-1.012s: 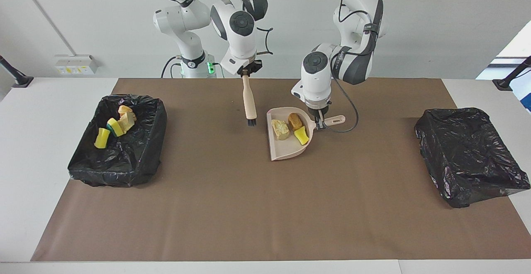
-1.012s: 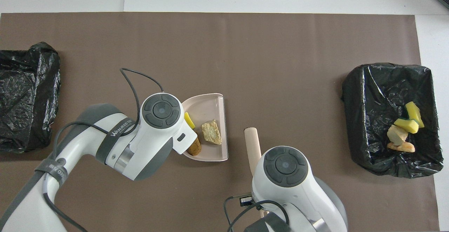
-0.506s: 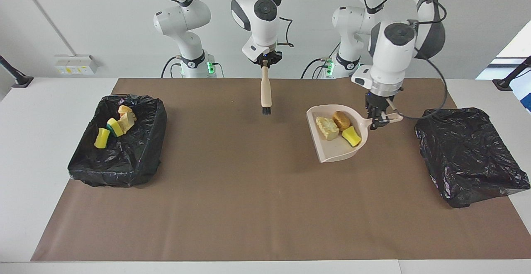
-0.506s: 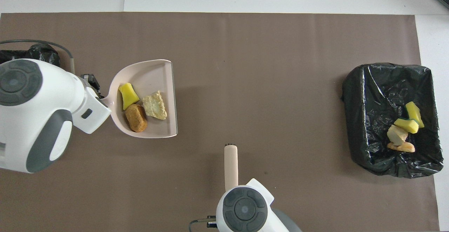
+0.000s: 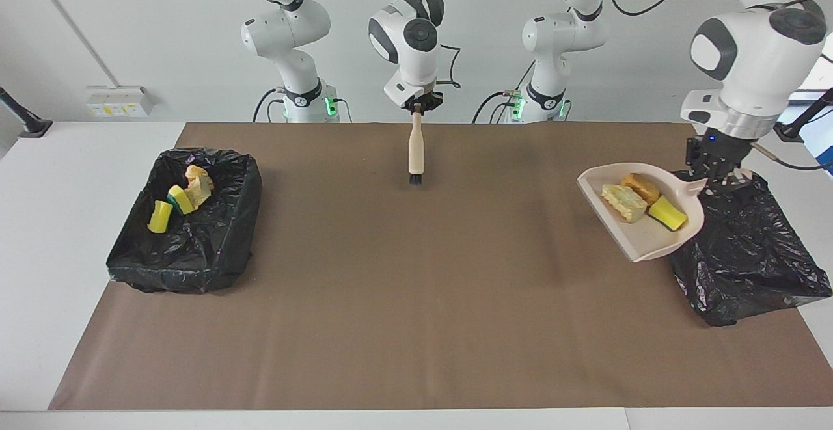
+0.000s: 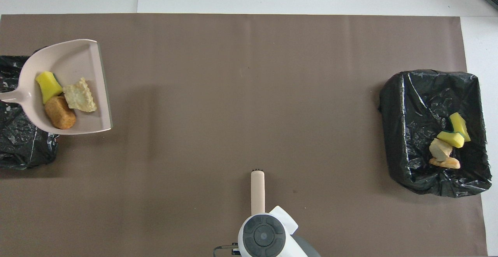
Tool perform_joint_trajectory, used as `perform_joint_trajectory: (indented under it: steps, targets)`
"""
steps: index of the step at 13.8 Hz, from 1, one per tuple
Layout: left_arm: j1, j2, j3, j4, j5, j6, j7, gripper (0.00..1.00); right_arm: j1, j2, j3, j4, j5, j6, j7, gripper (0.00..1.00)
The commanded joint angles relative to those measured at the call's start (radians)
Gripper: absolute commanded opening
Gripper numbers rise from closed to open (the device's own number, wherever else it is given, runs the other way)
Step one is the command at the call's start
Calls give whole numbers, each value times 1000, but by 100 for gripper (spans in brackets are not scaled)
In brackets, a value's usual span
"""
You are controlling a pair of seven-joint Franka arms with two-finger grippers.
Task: Sweep and dump trash in bin
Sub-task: 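Carry the loaded dustpan to the black bag with the left gripper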
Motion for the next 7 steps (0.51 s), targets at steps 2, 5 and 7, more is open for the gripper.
perform_joint_trajectory:
  steps: [2, 5, 7]
  targets:
    - [155, 109, -13, 167, 4, -47, 149, 0, 10, 2, 1, -11, 19, 9, -54, 0]
    - [203, 153, -6, 202, 136, 1, 172, 0, -1, 9, 1, -20, 21, 40, -24, 0]
    - [243, 163, -6, 202, 220, 65, 169, 0, -22, 27, -2, -20, 18, 66, -51, 0]
